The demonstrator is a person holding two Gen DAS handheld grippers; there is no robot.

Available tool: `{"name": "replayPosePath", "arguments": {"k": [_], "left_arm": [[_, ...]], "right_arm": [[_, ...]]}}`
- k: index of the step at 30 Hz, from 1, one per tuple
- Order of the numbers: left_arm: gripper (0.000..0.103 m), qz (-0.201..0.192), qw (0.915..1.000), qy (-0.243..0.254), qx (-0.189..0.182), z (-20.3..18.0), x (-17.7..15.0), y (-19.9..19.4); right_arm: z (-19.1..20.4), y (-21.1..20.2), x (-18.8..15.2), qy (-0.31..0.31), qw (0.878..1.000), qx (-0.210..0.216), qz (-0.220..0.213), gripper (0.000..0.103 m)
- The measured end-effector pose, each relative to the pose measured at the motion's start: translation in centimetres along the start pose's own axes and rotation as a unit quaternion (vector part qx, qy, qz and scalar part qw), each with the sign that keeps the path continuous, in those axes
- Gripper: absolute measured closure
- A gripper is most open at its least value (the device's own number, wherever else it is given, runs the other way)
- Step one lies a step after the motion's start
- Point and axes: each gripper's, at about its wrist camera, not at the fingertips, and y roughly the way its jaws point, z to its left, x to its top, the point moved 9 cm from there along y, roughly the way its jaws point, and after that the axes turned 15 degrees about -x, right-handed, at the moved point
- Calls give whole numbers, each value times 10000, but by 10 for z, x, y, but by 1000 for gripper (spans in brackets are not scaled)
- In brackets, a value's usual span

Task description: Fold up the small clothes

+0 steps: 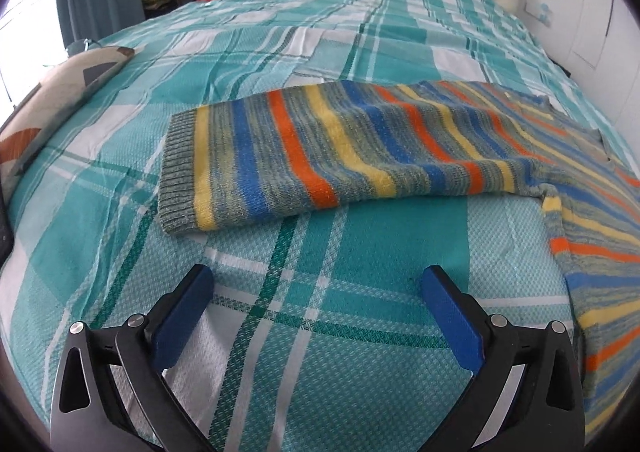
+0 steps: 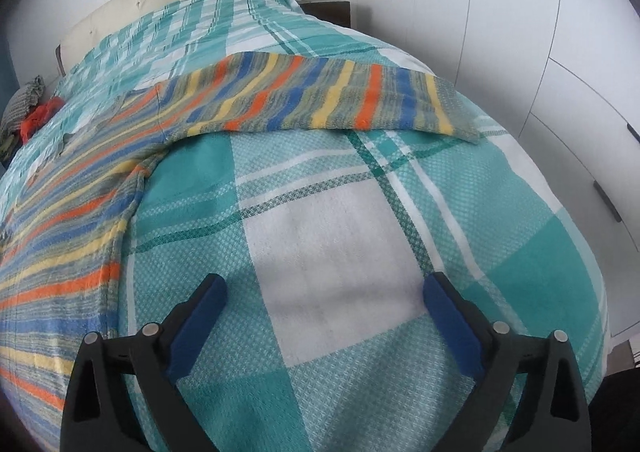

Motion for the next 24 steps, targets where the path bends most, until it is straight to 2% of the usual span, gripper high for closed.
{"name": "replayPosePath", "arguments": {"k": [11, 24], "left_arm": [[0, 44, 9999, 28, 107, -1, 0, 2], [0, 25, 9999, 36, 108, 0, 1, 2]], "right_arm": [[-1, 1, -2, 124, 9997, 75, -219, 0], [-3, -1, -4, 158, 9995, 109, -264, 0]]}}
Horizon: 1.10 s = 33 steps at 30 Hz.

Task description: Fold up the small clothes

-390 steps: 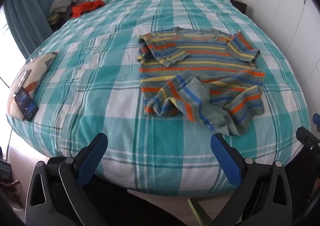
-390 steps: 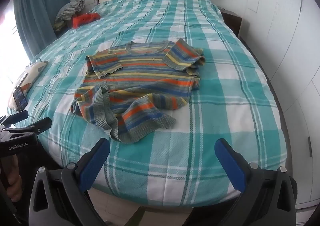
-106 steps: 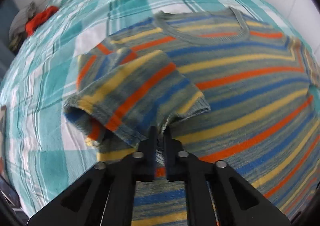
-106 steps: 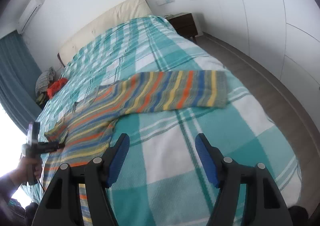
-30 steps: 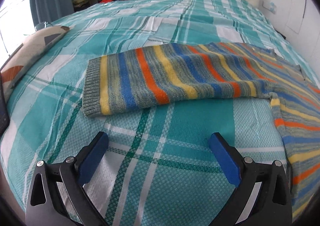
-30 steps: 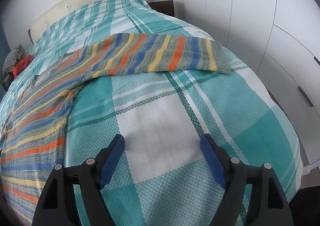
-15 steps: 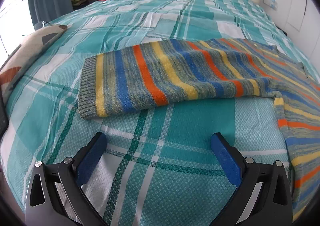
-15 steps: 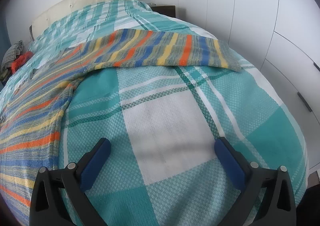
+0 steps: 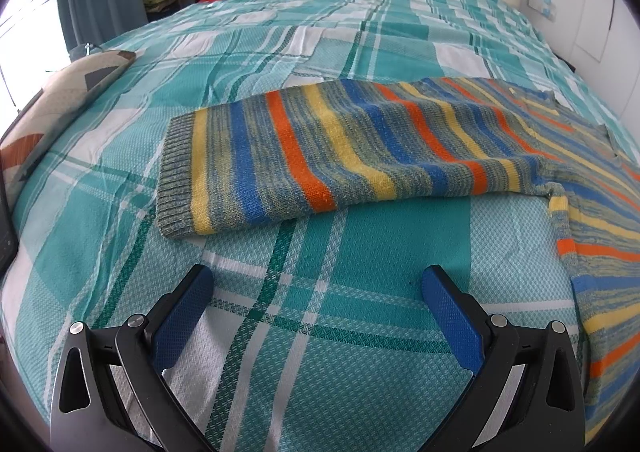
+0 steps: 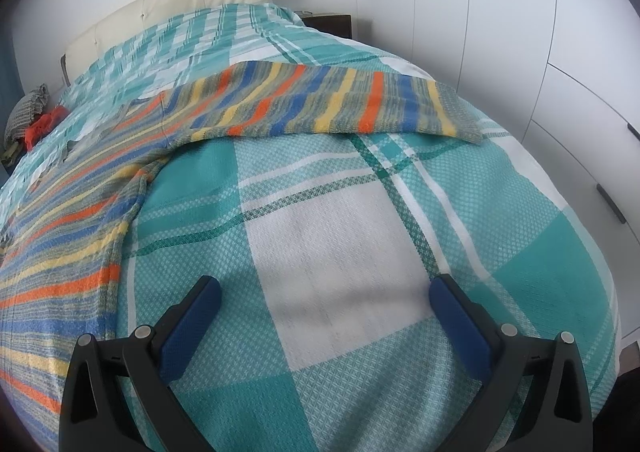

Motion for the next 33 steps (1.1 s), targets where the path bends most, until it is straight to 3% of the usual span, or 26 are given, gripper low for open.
{"name": "replayPosePath", "arguments": {"k": [18, 26, 31, 33], "left_arm": [[0, -65, 10000, -4, 12, 0, 1, -3], [0, -134, 9990, -43, 426, 0, -6, -9], [0, 215, 9982, -244, 502, -4, -19, -18], [0, 256, 9983, -384, 342, -11, -27, -28]], "right_arm": [[-2, -1, 1, 66, 9999, 93, -50, 0], [-5, -4, 2, 161, 9994, 283, -104, 0], [-4, -4, 2, 151, 9994, 303, -100, 0], [-3, -5, 2, 121, 9994, 314, -81, 0]]}}
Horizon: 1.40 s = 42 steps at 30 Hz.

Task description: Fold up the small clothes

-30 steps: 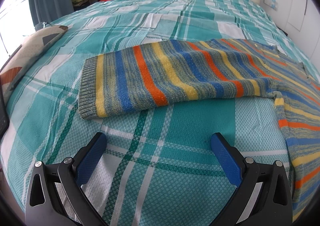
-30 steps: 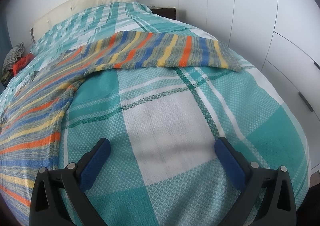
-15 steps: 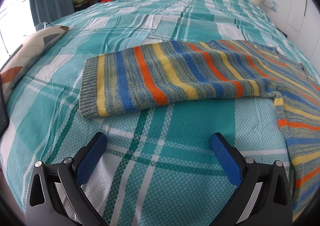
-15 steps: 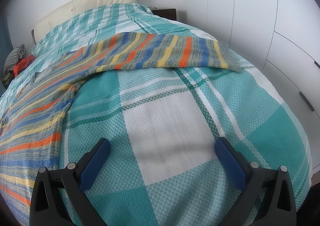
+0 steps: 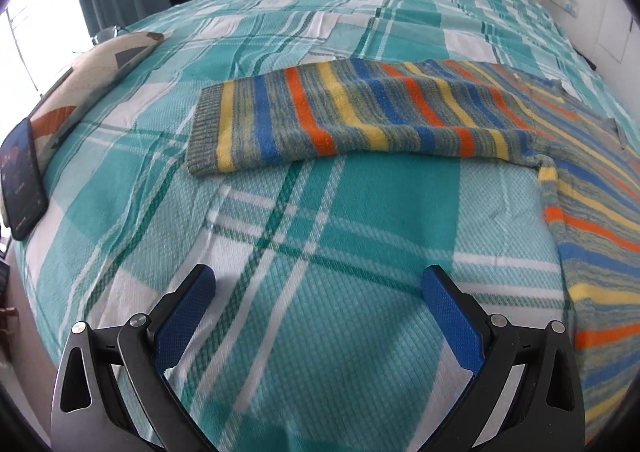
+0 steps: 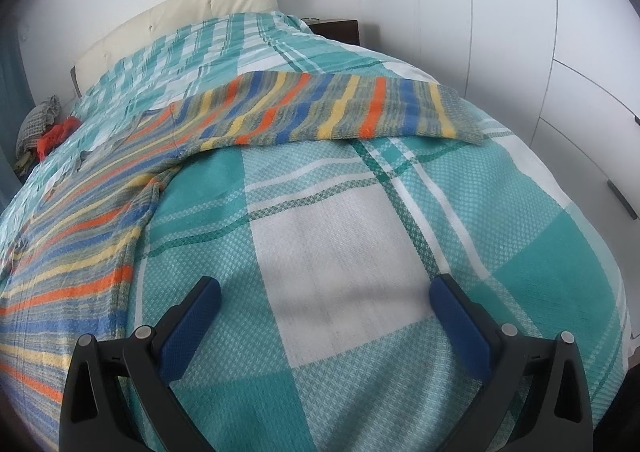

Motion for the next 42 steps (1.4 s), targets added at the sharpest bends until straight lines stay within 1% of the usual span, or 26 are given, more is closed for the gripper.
{"name": "replayPosePath", "arguments": {"k": [2, 4, 6, 7, 8, 10, 12, 14, 15, 16, 17, 20, 22, 24, 25, 26, 27, 28, 30, 31, 32, 34, 36, 38, 40, 42], "left_arm": [[0, -3, 9997, -80, -212, -7, -10, -9], [0, 30, 9995, -88, -299, -11, -18, -16], [0, 59, 9994, -89, -335, -12, -23, -20], [0, 63, 9994, -90, -338, -12, -24, -22], [0, 63, 9994, -91, -340, -11, -25, -22], [0, 39, 9993, -100, -347, -8, -27, -23], [0, 8, 9994, -97, -338, -6, -30, -22], [0, -73, 9994, -69, -330, -6, -33, -22], [0, -124, 9994, -60, -307, -6, -33, -21], [0, -157, 9995, -76, -266, -6, -34, -21], [0, -190, 9995, -115, -216, -6, -33, -21], [0, -342, 9992, -173, -128, -5, -33, -19], [0, -448, 9989, -89, -78, -6, -34, -19], [0, -490, 9988, -30, -43, -6, -35, -19], [0, -498, 9987, -19, -37, -6, -35, -19], [0, -501, 9987, -18, -35, -5, -35, -18], [0, -498, 9988, -16, -31, -5, -34, -18], [0, -497, 9988, -19, -29, -5, -35, -19], [0, -507, 9987, -39, -26, -5, -35, -18], [0, -517, 9987, -44, -16, -4, -35, -18], [0, -528, 9986, -43, 1, -4, -35, -17], [0, -541, 9985, -21, 35, -4, -35, -17], [0, -548, 9985, -15, 33, -4, -35, -17], [0, -546, 9985, -29, 9, -4, -34, -18], [0, -558, 9984, -27, 12, -4, -34, -18], [0, -575, 9983, -21, 33, -4, -34, -18]], "right_arm": [[0, -4, 0, -106, 9999, 59, 68, 0], [0, -10, 0, -142, 9995, 210, 167, 0], [-7, -18, 9, 231, 9975, 608, 275, 0], [-16, -21, 19, 673, 9921, 998, 343, 0], [-27, -22, 30, 1085, 9854, 1254, 395, 1], [-54, -17, 51, 1815, 9703, 1527, 471, 0], [-88, 1, 76, 2417, 9543, 1629, 653, 2], [-116, 24, 98, 2773, 9442, 1564, 843, 7], [-122, 37, 108, 2782, 9413, 1638, 988, 10], [-125, 50, 114, 2724, 9403, 1675, 1167, 22], [-129, 65, 121, 2706, 9389, 1658, 1332, 28], [-126, 96, 129, 2721, 9286, 1773, 1794, 30], [-121, 110, 133, 2670, 9290, 1752, 1868, 32], [-111, 120, 137, 2631, 9253, 1917, 1946, 33], [-106, 122, 137, 2559, 9255, 1959, 1990, 39], [-98, 125, 138, 2338, 9302, 1964, 2036, 46], [-94, 127, 138, 2087, 9375, 1855, 2075, 75], [-94, 129, 135, 1801, 9478, 1553, 2123, 99], [-100, 125, 136, 1693, 9572, 1259, 1981, 101], [-106, 123, 134, 1602, 9635, 996, 1898, 101], [-109, 123, 133, 1560, 9656, 913, 1872, 101], [-110, 124, 131, 1587, 9644, 952, 1889, 101], [-107, 124, 131, 1649, 9598, 1188, 1938, 99], [-111, 120, 133, 1866, 9529, 1365, 1965, 84], [-117, 111, 135, 2093, 9478, 1524, 1860, 63], [-121, 106, 137, 2178, 9467, 1576, 1774, 59]]}}
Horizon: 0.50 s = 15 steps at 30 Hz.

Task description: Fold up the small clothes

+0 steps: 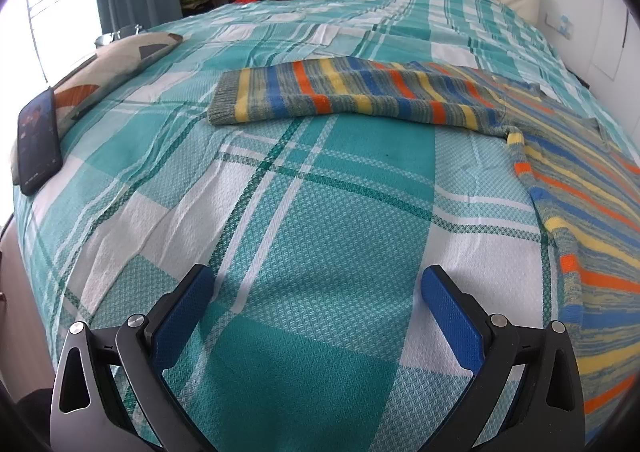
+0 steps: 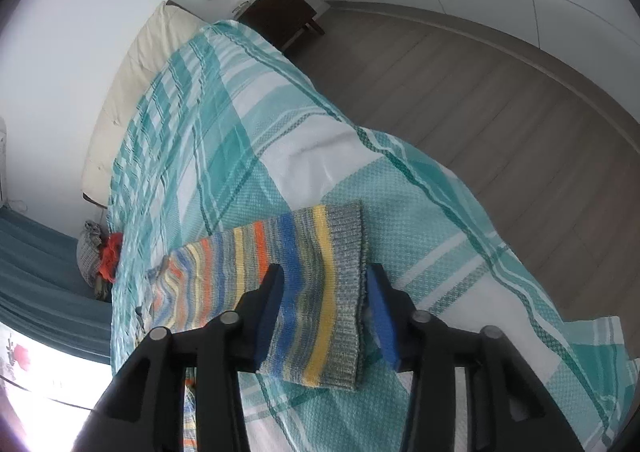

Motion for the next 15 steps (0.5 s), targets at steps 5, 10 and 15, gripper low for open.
{"name": "replayPosePath", "arguments": {"k": [5, 10, 15], "left_arm": [[0, -23, 10000, 3, 30, 0, 0, -1], [0, -23, 10000, 10, 30, 0, 0, -1], [0, -31, 10000, 10, 47, 0, 0, -1]], "right_arm": [[-3, 15, -7, 51, 9991, 207, 366, 59], [8, 32, -13, -286, 9982, -85, 517, 100], [55, -25, 5, -1238, 9860, -955, -584, 100]]}}
